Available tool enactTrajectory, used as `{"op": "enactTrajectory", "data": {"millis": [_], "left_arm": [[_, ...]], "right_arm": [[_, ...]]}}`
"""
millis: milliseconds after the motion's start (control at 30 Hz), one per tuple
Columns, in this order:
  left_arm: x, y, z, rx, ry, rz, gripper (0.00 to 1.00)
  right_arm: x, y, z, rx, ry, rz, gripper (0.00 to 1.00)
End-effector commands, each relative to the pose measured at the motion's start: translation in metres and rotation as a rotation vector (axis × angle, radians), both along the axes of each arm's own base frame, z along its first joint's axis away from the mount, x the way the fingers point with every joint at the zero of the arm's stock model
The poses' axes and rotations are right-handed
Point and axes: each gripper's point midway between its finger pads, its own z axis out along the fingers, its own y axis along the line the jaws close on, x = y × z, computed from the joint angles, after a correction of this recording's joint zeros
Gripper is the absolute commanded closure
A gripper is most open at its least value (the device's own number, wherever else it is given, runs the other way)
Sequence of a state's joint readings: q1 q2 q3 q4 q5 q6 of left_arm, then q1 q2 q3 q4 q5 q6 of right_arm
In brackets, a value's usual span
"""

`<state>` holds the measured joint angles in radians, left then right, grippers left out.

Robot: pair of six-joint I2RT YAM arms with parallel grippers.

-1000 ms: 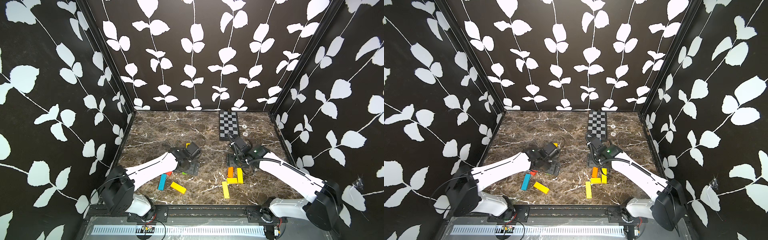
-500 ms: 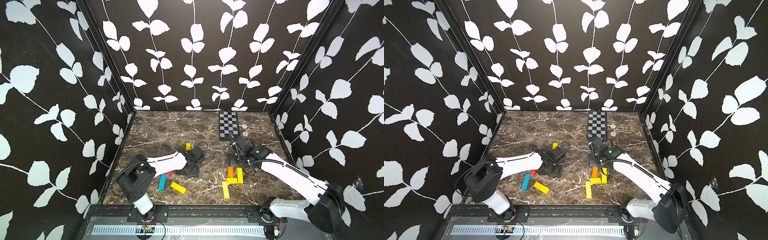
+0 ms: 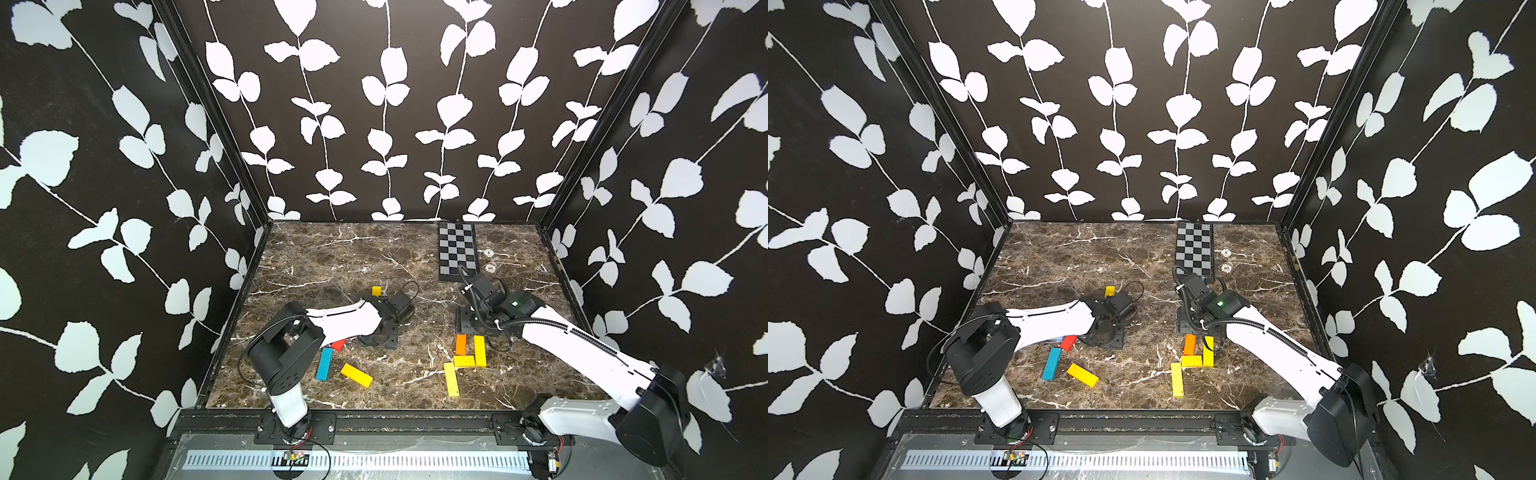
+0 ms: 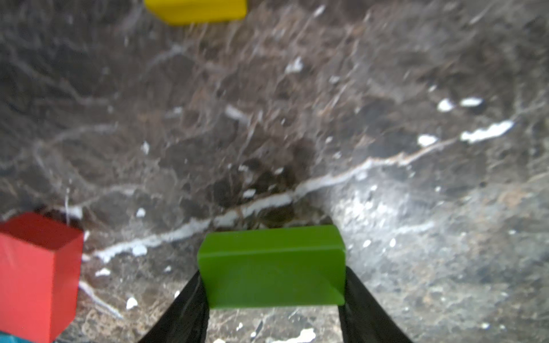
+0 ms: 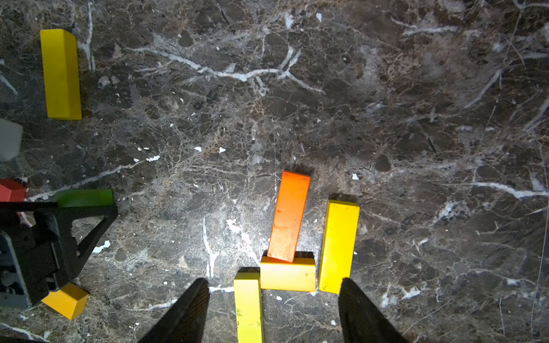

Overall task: Assemble the letter h with building blocks
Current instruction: Pick up the building block from the center of the board, then assemble the building block at the center of the board.

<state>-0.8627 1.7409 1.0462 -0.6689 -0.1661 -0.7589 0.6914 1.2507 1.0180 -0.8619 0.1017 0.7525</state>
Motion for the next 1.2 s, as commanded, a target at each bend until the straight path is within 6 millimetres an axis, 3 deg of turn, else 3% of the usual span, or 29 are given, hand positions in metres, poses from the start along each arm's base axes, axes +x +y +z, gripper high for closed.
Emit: {"op": "enactTrajectory", "data": {"millis": [0, 233, 800, 867, 1033, 1167], "left_arm": [[0.017, 0.009, 0.001, 0.043, -0.005, -0.010, 0.52], [0.049, 0.001, 0.011, -0.006, 0.014, -0.070, 0.53], [0.063, 0.006, 0.005, 0.043, 0.038, -0.097, 0.59], [0.069, 0.015, 0.004, 0.042, 0.041, -0.070, 0.57], [0.071, 0.014, 0.003, 0.037, 0.035, -0.072, 0.36], [0.072, 0.009, 0.000, 0.025, 0.044, -0.081, 0.36]], "right_arm": [[0.004, -0.001, 0.012, -0.008, -0.024, -0.009, 0.32], [0.004, -0.002, 0.013, -0.009, -0.024, -0.018, 0.33], [0.006, -0.002, 0.012, -0.016, -0.025, -0.022, 0.33], [0.007, -0.001, 0.012, -0.012, -0.025, -0.021, 0.33], [0.005, -0.002, 0.011, -0.015, -0.021, -0.022, 0.33], [0.004, -0.004, 0.011, -0.018, -0.022, -0.025, 0.33]]}}
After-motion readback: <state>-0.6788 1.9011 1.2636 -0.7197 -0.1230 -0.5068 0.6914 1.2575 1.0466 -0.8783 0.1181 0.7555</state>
